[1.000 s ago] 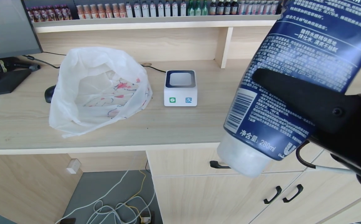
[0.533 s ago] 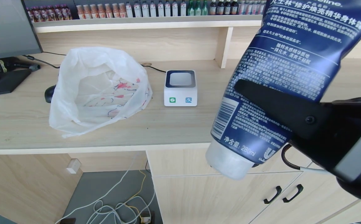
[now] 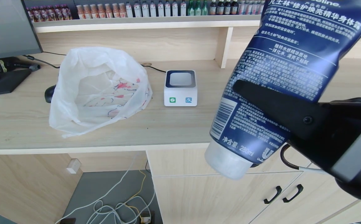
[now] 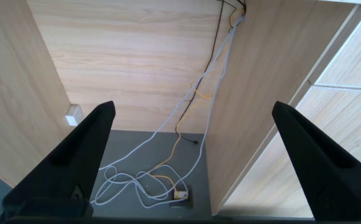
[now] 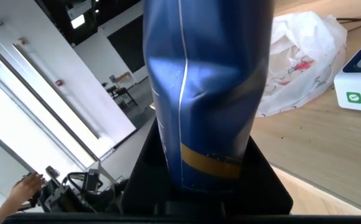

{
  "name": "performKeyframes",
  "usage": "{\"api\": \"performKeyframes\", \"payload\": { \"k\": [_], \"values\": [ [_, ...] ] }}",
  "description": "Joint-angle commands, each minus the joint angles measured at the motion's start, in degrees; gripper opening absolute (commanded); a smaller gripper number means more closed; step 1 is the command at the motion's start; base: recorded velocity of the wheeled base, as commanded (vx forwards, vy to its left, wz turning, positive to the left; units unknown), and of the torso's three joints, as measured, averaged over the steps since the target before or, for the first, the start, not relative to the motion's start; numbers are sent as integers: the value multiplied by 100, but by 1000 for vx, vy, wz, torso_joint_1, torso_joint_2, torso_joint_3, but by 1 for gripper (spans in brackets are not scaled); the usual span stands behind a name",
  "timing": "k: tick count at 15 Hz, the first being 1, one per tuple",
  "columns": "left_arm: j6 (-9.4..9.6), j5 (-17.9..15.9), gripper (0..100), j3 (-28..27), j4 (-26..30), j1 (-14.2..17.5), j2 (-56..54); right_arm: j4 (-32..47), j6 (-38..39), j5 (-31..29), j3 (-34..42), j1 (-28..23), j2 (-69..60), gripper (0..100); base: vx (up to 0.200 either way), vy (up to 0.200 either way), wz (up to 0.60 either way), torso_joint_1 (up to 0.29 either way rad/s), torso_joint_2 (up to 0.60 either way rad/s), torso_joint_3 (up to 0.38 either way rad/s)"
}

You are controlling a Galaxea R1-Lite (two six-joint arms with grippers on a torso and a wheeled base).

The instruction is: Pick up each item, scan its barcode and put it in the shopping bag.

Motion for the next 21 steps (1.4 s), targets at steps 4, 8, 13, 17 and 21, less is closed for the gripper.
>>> {"api": "performKeyframes", "payload": {
  "k": [4,8,13,17,21],
  "values": [
    [-2,1,100,0,0,0,9,-2,-150,107,-21,3,-24,0,0,0,0,0,0,0],
    [-2,1,100,0,0,0,9,16,-238,116,-38,3,-24,0,0,0,0,0,0,0],
    [-2,1,100,0,0,0,9,323,-537,-174,-91,-23,20,0,0,0,0,0,0,0],
    [-2,1,100,0,0,0,9,1132,-1319,-869,-777,-23,11,0,0,0,0,0,0,0],
    [-2,1,100,0,0,0,9,1352,-1618,-1747,-1014,-23,11,0,0,0,0,0,0,0]
  ]
}}
